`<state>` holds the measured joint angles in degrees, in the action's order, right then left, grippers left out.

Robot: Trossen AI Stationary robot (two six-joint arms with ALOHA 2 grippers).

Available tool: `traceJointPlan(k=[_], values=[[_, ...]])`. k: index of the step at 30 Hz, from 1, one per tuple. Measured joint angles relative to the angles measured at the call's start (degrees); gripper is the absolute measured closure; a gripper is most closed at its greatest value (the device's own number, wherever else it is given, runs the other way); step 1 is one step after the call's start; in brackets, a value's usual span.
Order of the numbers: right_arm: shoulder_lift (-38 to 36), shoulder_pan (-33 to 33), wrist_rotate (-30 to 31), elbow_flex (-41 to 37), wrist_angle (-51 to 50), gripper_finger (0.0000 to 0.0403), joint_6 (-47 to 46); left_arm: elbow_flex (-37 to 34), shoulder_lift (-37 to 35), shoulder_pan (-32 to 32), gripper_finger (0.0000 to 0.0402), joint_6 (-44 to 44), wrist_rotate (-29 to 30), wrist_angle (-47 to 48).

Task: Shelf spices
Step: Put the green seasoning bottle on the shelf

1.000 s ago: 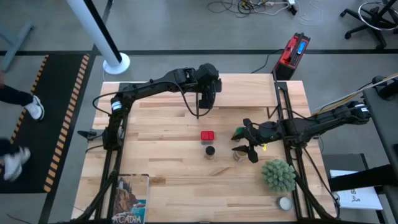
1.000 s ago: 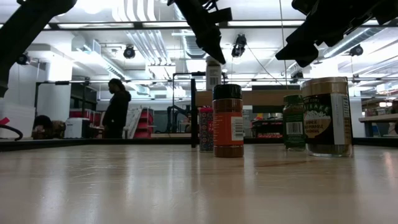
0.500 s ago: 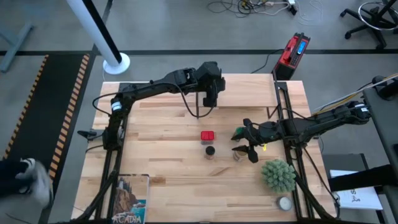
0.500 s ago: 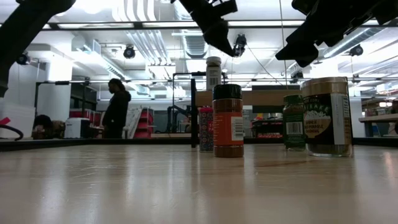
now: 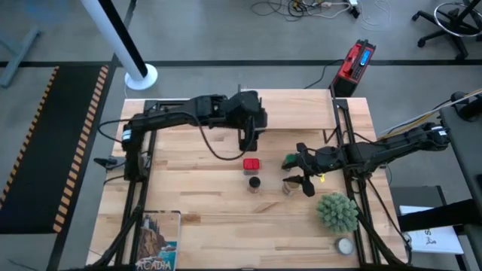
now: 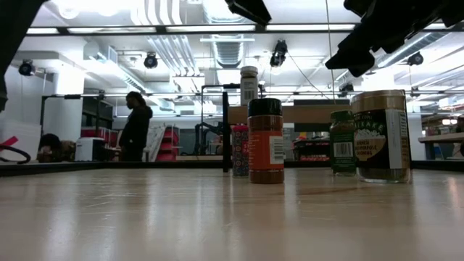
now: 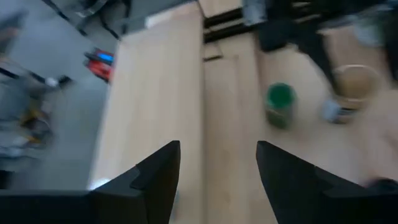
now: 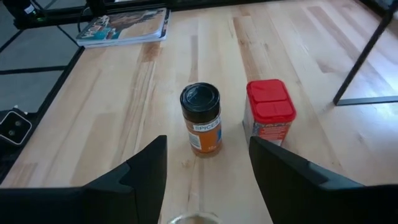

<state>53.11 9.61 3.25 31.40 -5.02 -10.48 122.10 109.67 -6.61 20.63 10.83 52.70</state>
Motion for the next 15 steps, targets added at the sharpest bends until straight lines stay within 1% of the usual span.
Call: traceJointPlan(k=[4,6,9,12,15], values=[[-3.53,0.00,2.97,-0.02,-3.49,0.0199,-0.05,-0.51,-1.69,2.14,0.0203,-5.91,-1.07,4.31],[-5.53,0.00,3.47,-0.02,-4.83,0.0199,-0.10,-1.41,-2.11,3.50,0.0202,-7.31,-1.12,5.75],[-7.94,0.00,3.53,-0.02,-6.34,0.0199,-0.44,-3.72,-2.37,5.62,0.0198,-7.88,-1.16,5.51],[-9.73,0.00,4.33,-0.02,-7.49,0.0199,-0.44,-8.09,-3.41,7.38,0.0196,-7.94,-1.16,2.60],[-10.83,0.00,4.45,-0.02,-9.24,0.0199,-0.44,-14.34,-5.74,8.77,0.0198,-8.36,-1.18,-2.53]])
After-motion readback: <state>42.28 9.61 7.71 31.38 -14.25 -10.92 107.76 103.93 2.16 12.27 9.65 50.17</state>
